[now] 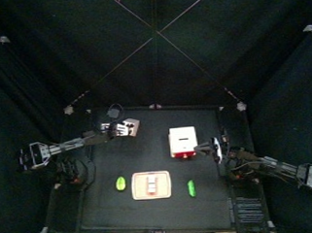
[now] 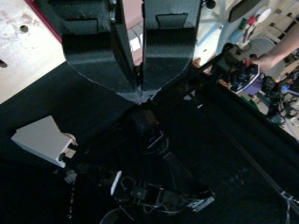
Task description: Grab cleaver
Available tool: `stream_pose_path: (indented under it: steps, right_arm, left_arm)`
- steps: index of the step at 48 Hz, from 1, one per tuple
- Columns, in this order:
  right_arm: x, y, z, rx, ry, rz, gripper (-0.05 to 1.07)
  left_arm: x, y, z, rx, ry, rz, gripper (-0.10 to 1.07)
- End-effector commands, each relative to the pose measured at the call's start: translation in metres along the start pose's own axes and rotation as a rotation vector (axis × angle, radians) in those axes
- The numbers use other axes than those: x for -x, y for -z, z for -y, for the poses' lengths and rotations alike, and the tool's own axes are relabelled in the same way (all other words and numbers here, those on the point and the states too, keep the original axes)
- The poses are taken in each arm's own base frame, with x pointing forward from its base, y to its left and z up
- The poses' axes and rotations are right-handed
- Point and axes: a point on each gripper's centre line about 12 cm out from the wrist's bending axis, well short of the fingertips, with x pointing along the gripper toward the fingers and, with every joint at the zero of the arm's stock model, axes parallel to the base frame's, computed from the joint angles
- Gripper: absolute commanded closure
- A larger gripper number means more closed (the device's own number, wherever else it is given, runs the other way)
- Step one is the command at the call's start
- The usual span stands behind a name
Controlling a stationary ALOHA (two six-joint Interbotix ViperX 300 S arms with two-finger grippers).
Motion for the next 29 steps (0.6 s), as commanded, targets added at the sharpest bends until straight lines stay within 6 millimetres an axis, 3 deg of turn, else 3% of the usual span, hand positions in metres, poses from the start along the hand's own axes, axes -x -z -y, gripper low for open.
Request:
stream_pose_path:
  steps: [1, 29]
  right_arm:
    - [-0.0023, -0.0021, 0.0003, -0.002, 0.002, 0.002, 0.56]
    - [-0.0023, -0.0021, 0.0003, -0.002, 0.002, 0.002, 0.56]
  left_arm:
    - [0.0051, -0.0073, 0.0024, 0.012, 0.014, 0.019, 0.57]
    - [0.0058, -0.0014, -0.0002, 0.046, -0.017, -0.022, 0.57]
